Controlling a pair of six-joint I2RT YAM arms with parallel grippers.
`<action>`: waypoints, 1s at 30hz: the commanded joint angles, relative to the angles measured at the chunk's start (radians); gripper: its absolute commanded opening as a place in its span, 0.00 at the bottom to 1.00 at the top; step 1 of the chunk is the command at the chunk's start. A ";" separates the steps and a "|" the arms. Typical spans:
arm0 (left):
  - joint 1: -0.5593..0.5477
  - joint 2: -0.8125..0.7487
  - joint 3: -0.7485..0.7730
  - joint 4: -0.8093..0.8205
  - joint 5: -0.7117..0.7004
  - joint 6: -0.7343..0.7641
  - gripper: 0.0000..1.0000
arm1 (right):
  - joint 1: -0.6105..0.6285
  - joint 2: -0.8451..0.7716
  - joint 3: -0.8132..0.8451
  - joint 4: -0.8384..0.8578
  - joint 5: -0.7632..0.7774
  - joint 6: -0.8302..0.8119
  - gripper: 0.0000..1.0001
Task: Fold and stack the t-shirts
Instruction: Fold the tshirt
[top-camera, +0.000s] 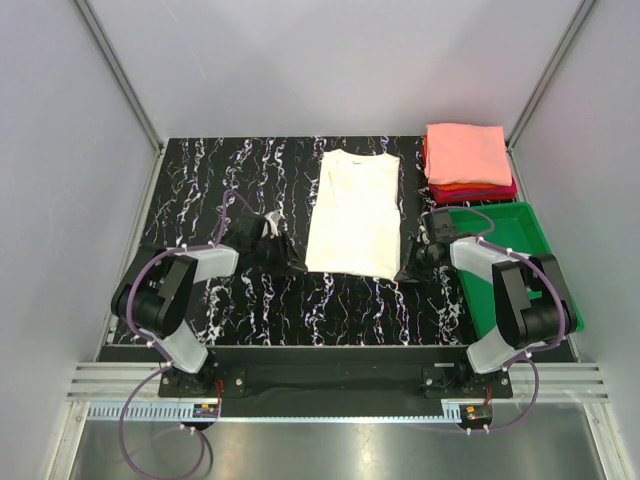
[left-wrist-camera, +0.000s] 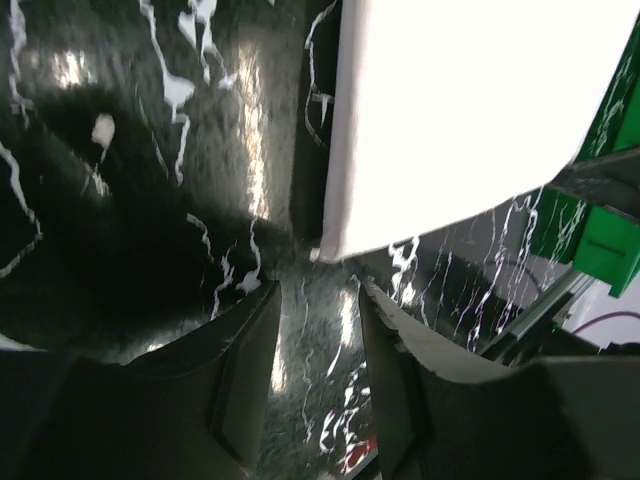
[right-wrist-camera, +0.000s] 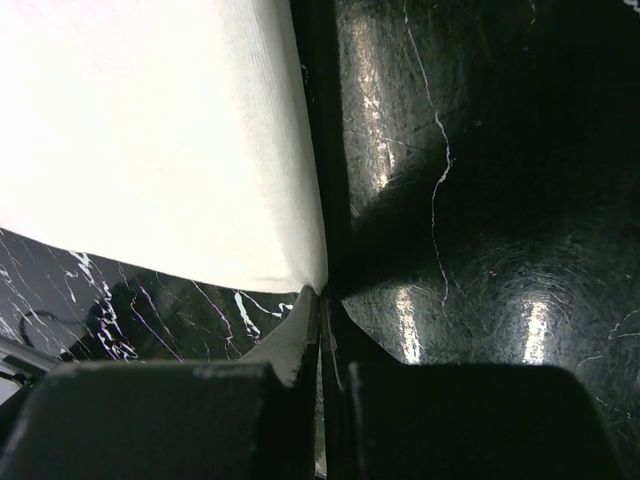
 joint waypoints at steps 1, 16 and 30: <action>-0.007 0.056 0.035 0.065 0.001 -0.010 0.45 | 0.005 -0.030 -0.008 -0.005 0.015 0.011 0.00; -0.022 0.151 0.064 0.074 -0.013 -0.029 0.21 | 0.003 -0.044 -0.012 -0.013 0.017 0.019 0.00; -0.139 -0.286 -0.119 -0.130 -0.125 -0.021 0.00 | 0.014 -0.379 -0.122 -0.203 0.011 0.100 0.00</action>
